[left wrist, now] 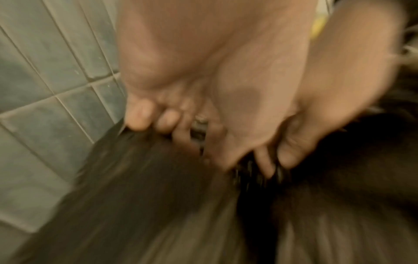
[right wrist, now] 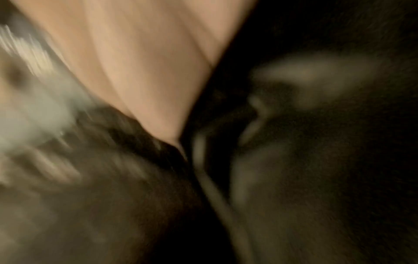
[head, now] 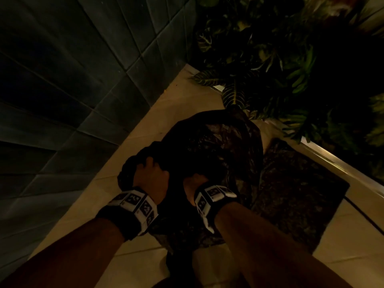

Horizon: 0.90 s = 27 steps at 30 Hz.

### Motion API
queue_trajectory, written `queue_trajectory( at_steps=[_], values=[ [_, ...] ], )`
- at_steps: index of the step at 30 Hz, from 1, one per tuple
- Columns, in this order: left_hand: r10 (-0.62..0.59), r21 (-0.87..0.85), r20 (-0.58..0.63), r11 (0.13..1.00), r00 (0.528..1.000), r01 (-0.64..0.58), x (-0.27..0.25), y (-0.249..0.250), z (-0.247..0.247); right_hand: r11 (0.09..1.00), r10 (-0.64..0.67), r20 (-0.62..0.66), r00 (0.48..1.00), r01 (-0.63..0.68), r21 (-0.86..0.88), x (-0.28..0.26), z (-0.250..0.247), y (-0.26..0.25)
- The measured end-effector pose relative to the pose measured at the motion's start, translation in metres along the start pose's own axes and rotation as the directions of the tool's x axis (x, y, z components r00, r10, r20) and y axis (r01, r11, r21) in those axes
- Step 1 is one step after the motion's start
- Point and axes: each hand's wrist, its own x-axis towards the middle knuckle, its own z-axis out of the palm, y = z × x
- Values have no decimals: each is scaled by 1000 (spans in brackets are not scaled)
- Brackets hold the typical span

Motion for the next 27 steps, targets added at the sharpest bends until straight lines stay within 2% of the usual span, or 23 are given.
queue_trajectory(
  at_steps=[2,3,4,5,6,7,8,9,11,12,13,16,18,20,22,23,24,25,27],
  values=[
    [0,-32,39,999,999,1,4,3,-7,995,-19,-49,999,24,100,-17,0,-1],
    [4,-92,10,996,1000,-3,5,3,-9,984,-35,-122,992,56,168,-25,1,0],
    [12,-184,-58,983,998,-23,5,1,-13,970,-48,-252,967,105,218,-33,2,3],
    [16,-298,-179,952,984,-70,4,-1,-18,954,-33,-415,909,153,257,-41,2,6],
    [-3,-396,-320,909,948,-131,3,-3,-24,937,26,-589,808,187,297,-48,3,13],
    [-33,-441,-423,880,905,-174,3,-5,-31,922,114,-725,680,199,331,-54,3,21],
    [-49,-445,-479,874,877,-194,6,-7,-36,910,220,-784,580,168,379,-57,3,31],
    [-47,-437,-493,877,869,-201,10,-11,-40,893,317,-771,553,100,439,-60,3,40],
    [-54,-486,-432,855,900,-182,21,-19,-44,843,411,-648,641,4,538,-56,4,55],
    [-79,-535,-403,828,912,-165,27,-23,-43,833,397,-634,664,29,552,-51,6,58],
    [-111,-603,-395,780,912,-167,33,-27,-40,838,366,-661,655,77,540,-47,8,59],
    [-166,-729,-403,653,900,-206,34,-33,-35,859,313,-751,582,165,485,-41,21,64],
    [-168,-769,-403,596,900,-233,32,-37,-29,833,349,-734,582,167,528,-41,28,71],
    [-222,-797,-407,559,886,-226,28,-43,-22,772,405,-647,646,137,620,-41,27,79],
    [-309,-833,-415,507,856,-221,26,-48,-16,750,416,-499,760,24,661,-42,19,89],
    [-348,-851,-411,478,843,-218,25,-51,-14,770,402,-424,811,-49,636,-43,13,93],
    [-371,-852,-404,485,836,-197,22,-54,-13,808,374,-365,853,-106,579,-45,5,95],
    [-377,-830,-416,530,828,-175,21,-58,-9,843,355,-305,883,-162,513,-47,-3,96],
    [-357,-754,-443,644,822,-127,20,-67,0,897,294,-277,915,-165,409,-48,-20,92]
  ],
)
